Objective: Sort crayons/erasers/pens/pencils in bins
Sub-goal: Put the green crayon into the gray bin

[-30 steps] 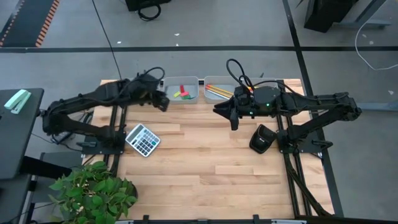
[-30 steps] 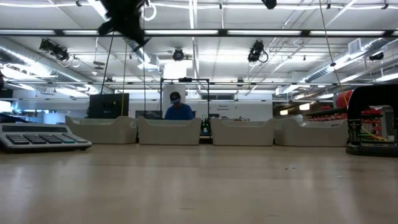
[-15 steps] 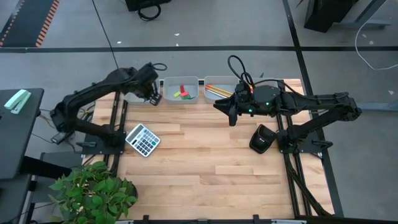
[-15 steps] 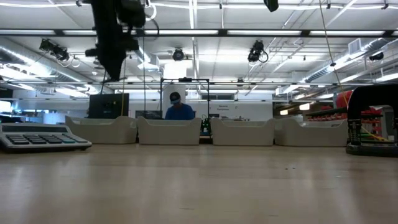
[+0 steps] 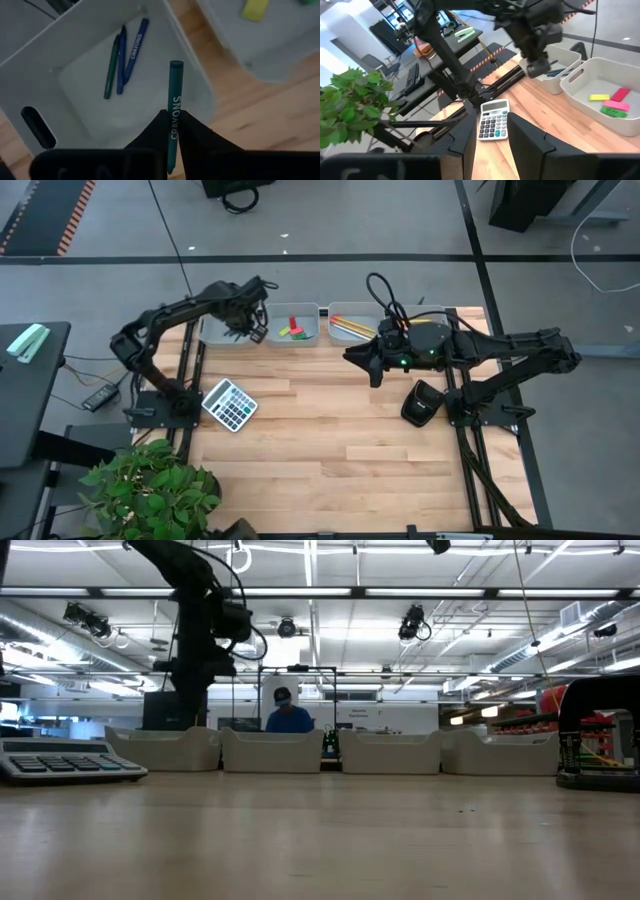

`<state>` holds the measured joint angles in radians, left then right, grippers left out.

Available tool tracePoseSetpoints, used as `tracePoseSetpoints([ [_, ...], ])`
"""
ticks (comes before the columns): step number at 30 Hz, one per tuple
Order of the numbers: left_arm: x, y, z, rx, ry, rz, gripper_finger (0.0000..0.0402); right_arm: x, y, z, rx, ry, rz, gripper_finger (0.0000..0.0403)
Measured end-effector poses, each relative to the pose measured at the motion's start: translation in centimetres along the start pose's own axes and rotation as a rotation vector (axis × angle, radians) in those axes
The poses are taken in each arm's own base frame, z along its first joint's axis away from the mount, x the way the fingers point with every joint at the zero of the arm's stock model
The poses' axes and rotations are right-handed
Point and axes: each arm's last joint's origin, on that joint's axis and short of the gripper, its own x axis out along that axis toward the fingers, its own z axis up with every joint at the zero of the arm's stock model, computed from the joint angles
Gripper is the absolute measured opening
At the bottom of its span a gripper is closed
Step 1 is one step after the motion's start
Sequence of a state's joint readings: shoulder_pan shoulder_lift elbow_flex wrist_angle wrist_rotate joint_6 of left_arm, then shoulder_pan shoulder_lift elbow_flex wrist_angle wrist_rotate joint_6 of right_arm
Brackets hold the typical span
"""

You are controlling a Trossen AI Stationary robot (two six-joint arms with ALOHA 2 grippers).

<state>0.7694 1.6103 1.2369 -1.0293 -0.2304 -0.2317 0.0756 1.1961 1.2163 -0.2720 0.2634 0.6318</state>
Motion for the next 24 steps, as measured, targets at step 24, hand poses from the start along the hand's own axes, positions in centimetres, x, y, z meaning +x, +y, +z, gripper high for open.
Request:
tracePoseSetpoints([
  [24,7.8,-0.4,2.1,0.046,0.137,0.088,0.0050,0.0,-0.3,0.1,0.023,-0.016,-0.032,0.0117],
])
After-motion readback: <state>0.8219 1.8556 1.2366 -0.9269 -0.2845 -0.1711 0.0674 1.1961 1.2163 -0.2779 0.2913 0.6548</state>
